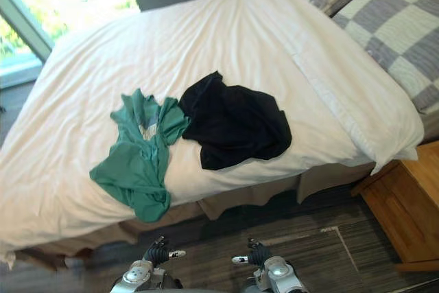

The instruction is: Tidy the bed and pick cloth on bed and put in laundry

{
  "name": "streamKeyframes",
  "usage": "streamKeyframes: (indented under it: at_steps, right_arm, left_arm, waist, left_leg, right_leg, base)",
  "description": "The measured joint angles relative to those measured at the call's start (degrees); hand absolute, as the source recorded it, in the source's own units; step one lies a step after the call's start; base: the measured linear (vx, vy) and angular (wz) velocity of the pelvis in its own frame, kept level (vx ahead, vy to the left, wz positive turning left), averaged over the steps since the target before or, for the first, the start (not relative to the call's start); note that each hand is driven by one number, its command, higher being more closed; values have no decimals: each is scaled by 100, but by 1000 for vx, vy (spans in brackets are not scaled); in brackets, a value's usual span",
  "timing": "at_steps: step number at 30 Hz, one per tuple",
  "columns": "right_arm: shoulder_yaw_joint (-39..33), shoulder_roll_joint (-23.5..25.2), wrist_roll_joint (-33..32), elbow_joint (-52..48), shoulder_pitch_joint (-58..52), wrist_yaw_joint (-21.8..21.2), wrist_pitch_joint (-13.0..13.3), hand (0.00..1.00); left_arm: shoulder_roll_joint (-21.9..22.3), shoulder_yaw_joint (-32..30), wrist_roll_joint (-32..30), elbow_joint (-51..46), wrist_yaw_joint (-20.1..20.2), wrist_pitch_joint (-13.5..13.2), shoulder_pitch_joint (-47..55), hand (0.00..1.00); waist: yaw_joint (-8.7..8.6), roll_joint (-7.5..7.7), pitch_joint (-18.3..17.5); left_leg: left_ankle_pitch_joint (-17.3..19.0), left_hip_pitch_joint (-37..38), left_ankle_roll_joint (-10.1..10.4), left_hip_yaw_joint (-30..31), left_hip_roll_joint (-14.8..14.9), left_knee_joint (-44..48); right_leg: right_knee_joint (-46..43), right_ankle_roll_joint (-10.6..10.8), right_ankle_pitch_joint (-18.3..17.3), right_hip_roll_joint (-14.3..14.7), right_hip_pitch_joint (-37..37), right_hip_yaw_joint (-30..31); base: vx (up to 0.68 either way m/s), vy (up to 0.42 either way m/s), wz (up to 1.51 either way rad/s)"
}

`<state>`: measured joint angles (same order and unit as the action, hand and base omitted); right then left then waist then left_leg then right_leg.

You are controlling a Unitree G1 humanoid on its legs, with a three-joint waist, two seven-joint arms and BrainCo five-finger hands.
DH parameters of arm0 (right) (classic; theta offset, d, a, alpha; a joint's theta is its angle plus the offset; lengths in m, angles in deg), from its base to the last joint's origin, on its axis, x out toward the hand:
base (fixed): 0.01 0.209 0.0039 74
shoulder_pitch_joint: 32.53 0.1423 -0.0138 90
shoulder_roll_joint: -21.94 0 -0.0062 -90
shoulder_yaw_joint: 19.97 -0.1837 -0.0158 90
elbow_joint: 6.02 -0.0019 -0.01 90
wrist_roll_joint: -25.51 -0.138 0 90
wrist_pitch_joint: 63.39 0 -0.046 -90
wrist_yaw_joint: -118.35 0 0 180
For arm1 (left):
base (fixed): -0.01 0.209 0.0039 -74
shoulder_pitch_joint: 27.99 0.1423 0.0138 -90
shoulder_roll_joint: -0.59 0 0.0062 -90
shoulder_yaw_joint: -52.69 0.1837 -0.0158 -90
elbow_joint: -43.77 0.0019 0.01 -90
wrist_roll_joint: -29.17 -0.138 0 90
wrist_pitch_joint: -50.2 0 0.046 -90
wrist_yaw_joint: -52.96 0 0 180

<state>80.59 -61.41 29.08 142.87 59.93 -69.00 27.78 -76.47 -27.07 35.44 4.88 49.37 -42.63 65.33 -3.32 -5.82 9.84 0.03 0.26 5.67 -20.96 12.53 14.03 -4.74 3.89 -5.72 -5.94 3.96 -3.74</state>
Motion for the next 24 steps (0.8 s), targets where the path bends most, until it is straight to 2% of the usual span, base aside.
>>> streamKeyframes:
  at_steps: [1,2,3,5,7,9,13,15,19,21,24]
  right_arm:
    - [-3,-6,-1,-12,-2,30,21,0]
    - [-109,14,-21,20,-14,71,35,0]
    - [-170,28,-76,55,-24,116,47,0]
    - [-479,138,-365,196,-67,258,30,0]
    - [-854,209,-917,237,-229,440,34,0]
    - [-1162,218,-1148,235,-319,566,50,0]
    - [-2324,147,-1250,222,-670,838,77,0]
    - [-3021,124,-1466,179,-791,998,211,0]
    - [-4271,-177,-1825,-287,-1025,1077,393,0]
    - [-4877,-569,-1913,-898,-1040,1103,529,0]
    - [-5049,-986,-1882,-2048,-1153,1095,626,0]
  left_arm:
    - [8,-61,2,-9,73,-33,-19,0]
    - [35,-71,78,-9,81,-28,-20,0]
    - [50,-72,201,-5,76,-7,-4,0]
    - [32,-93,643,105,33,106,13,0]
    - [-43,-353,1377,263,-292,273,65,0]
    - [-57,-593,1825,394,-499,289,169,0]
    - [-133,-1588,2717,439,-1067,523,483,0]
    - [-233,-2217,3075,401,-1266,599,675,0]
    - [-293,-3327,3325,61,-1542,596,981,0]
    - [-331,-3975,3394,-422,-1709,583,1145,0]
    - [-531,-4577,3521,-1161,-1824,425,1226,0]
  waist:
    - [-24,38,-28]
    - [-37,-11,-62]
    - [-45,3,-69]
    - [-6,117,-94]
    - [50,205,-134]
    - [53,181,-221]
    - [66,146,-340]
    - [103,169,-358]
    - [111,271,-414]
    - [116,317,-449]
    - [121,433,-490]
  left_leg:
    - [-46,170,52,125,-106,-483]
    - [-10,291,78,114,-129,-856]
    - [45,291,88,119,-129,-997]
    - [44,323,85,147,-169,-1231]
    - [7,507,50,166,-317,-1428]
    - [6,603,48,168,-394,-1540]
    - [-39,647,26,299,-503,-1737]
    - [-60,671,35,346,-545,-1812]
    - [-104,684,34,463,-557,-1916]
    - [-128,676,20,512,-575,-1953]
    - [-146,670,12,601,-588,-1956]
  right_leg:
    - [107,36,20,3,8,-50]
    - [276,95,93,47,68,-141]
    - [352,115,129,74,74,-207]
    - [613,166,315,74,242,-328]
    - [756,203,347,-36,414,-425]
    - [797,244,321,-92,478,-464]
    - [828,296,265,-158,545,-671]
    - [828,302,238,-152,569,-796]
    - [799,308,187,-175,648,-984]
    - [773,313,175,-205,648,-1113]
    - [622,308,48,-233,635,-1213]
  base:
    - [-1,96,24]
    - [-10,72,35]
    - [5,82,42]
    - [28,48,28]
    - [38,55,15]
    - [46,35,11]
    - [87,3,19]
    - [62,-21,13]
    - [60,-37,21]
    - [8,-11,12]
    - [-26,-21,16]
